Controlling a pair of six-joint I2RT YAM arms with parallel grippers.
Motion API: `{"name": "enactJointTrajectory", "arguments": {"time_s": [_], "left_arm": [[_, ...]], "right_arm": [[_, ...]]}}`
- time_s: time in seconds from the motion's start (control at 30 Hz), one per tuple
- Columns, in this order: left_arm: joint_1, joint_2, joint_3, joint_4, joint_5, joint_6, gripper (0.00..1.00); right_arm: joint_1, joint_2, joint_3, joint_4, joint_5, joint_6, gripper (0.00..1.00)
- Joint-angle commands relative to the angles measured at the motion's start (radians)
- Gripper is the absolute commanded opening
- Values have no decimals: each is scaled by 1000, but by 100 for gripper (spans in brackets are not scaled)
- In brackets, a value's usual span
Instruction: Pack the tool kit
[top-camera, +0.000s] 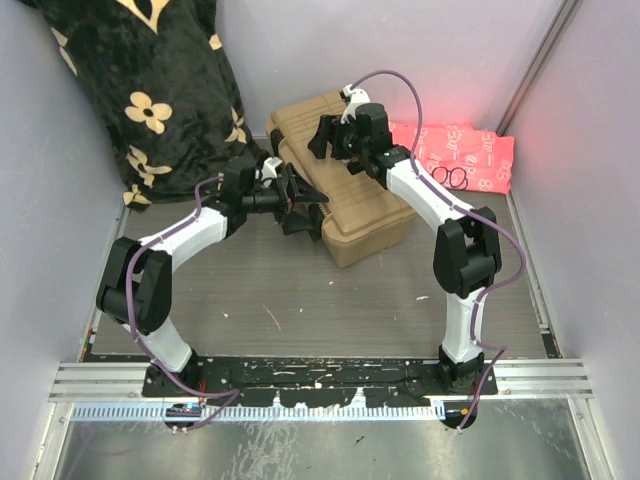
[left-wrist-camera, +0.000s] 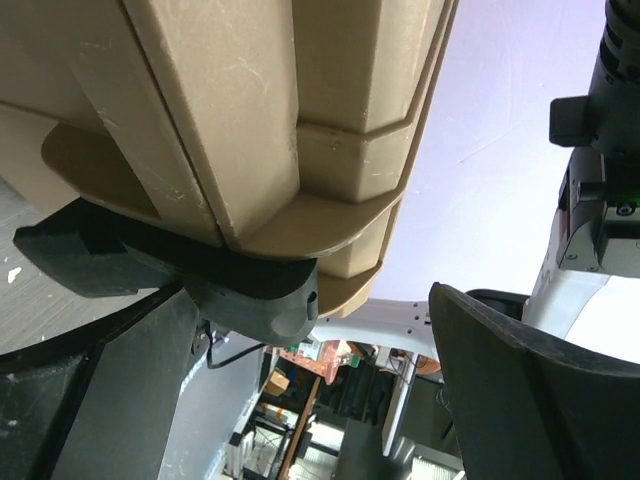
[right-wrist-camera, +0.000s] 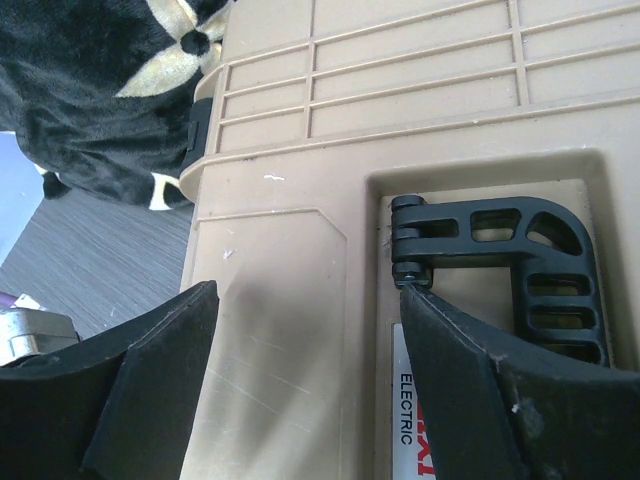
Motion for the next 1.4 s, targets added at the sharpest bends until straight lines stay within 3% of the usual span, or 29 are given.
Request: {"name": "enactJointTrajectory", "arguments": {"time_s": [0.0,0.17,0.67,1.03,1.37], "left_arm": [[-5,-40,149,-49,8,84,96],[-5,-33,217,-222,-7,180,96],[-11,55,225,-471,-83,298,96],[-19,69,263,-431,-108,305,95],[-19,0,152,-92,-78,107,90]], "right_arm": [[-17,245,-181,-672,52,41,80],[-17,250,-175,-668,46,45,80],[-17,239,-194,-660,47,47,80],[-17,234,-193,-661,51,47,80],[-17,236,-193,-663,51,42,80]]}}
